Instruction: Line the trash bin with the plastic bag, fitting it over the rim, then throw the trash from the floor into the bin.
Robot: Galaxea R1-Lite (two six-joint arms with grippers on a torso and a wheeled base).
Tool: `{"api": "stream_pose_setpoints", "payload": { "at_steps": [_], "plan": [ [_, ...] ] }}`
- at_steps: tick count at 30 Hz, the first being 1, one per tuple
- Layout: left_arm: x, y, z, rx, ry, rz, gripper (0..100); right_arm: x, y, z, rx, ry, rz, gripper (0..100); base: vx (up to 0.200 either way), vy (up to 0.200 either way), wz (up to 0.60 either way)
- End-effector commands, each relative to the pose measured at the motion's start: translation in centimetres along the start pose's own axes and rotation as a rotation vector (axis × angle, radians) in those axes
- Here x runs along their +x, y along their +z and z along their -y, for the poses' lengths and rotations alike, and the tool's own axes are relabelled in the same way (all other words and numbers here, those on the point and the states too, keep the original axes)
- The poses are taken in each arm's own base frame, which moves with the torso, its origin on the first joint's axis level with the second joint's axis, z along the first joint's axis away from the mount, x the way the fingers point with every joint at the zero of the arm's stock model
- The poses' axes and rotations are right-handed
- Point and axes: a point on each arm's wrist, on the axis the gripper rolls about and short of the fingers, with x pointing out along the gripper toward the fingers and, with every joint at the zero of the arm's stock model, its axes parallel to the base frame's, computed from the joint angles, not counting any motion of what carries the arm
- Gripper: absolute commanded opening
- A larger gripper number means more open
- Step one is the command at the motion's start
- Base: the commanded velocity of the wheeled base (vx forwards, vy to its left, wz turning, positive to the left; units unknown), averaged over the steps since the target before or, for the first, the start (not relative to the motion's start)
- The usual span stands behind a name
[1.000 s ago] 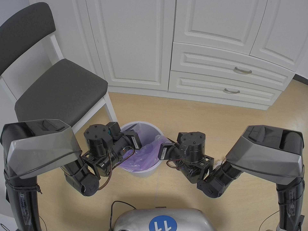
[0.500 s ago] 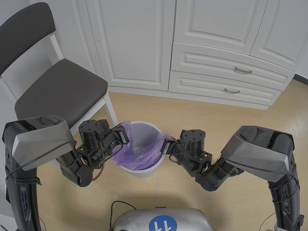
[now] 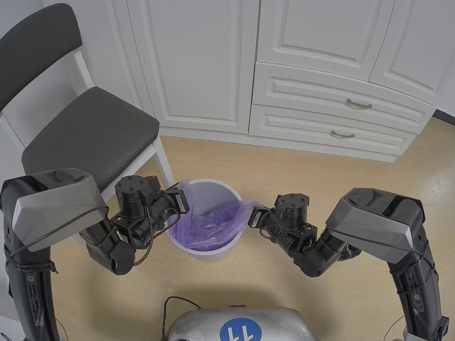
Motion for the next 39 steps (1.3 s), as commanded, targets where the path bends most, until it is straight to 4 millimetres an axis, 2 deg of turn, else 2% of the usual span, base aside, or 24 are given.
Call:
{"api": "stream_pose_setpoints", "payload": {
  "at_steps": [1, 5, 8, 9, 12, 18, 19, 25, 32, 36, 39],
  "plan": [
    [-0.3, 0.8, 0.0, 0.003, 0.001, 0.018, 0, -0.6, 1.5, -0.4, 0.004, 0.003, 0.019, 0, 0.000, 0.000, 0.00],
    [-1.3, 1.6, -0.6, 0.047, 0.026, 0.011, 0, -1.4, 2.8, -0.1, -0.037, -0.016, 0.026, 0, 0.000, 0.000, 0.00],
    [-1.8, 1.4, -2.5, 0.164, 0.081, -0.026, 0, -2.0, 2.7, 1.2, -0.147, -0.049, -0.005, 0, 0.000, 0.000, 0.00],
    [-2.1, 1.2, -3.7, 0.228, 0.110, -0.047, 0, -2.3, 2.7, 2.0, -0.207, -0.068, -0.018, 0, 0.000, 0.000, 0.00],
    [-2.7, 0.7, -5.0, 0.306, 0.145, -0.087, 0, -2.5, 2.5, 2.7, -0.253, -0.085, -0.034, 0, 0.000, 0.000, 0.00],
    [-2.8, 0.0, -6.1, 0.349, 0.168, -0.114, 0, -2.9, 1.9, 3.3, -0.313, -0.101, -0.066, 0, 0.000, 0.000, 0.00],
    [-2.7, -0.1, -6.5, 0.369, 0.180, -0.119, 0, -3.1, 1.8, 3.9, -0.358, -0.118, -0.081, 0, 0.000, 0.000, 0.00],
    [-2.9, -0.3, -8.1, 0.411, 0.214, -0.140, 0, -3.7, 1.7, 5.2, -0.449, -0.152, -0.111, 0, 0.000, 0.000, 0.00],
    [-2.8, -1.0, -8.7, 0.410, 0.221, -0.163, 0, -4.5, 1.3, 6.9, -0.545, -0.186, -0.164, 0, 0.000, 0.000, 0.00],
    [-3.0, -0.9, -9.1, 0.419, 0.231, -0.166, 0, -5.1, 1.3, 7.1, -0.578, -0.189, -0.183, 0, 0.000, 0.000, 0.00],
    [-3.8, -1.1, -9.7, 0.455, 0.225, -0.199, 0, -5.9, 1.7, 7.2, -0.605, -0.182, -0.195, 0, 0.000, 0.000, 0.00]
  ]
}}
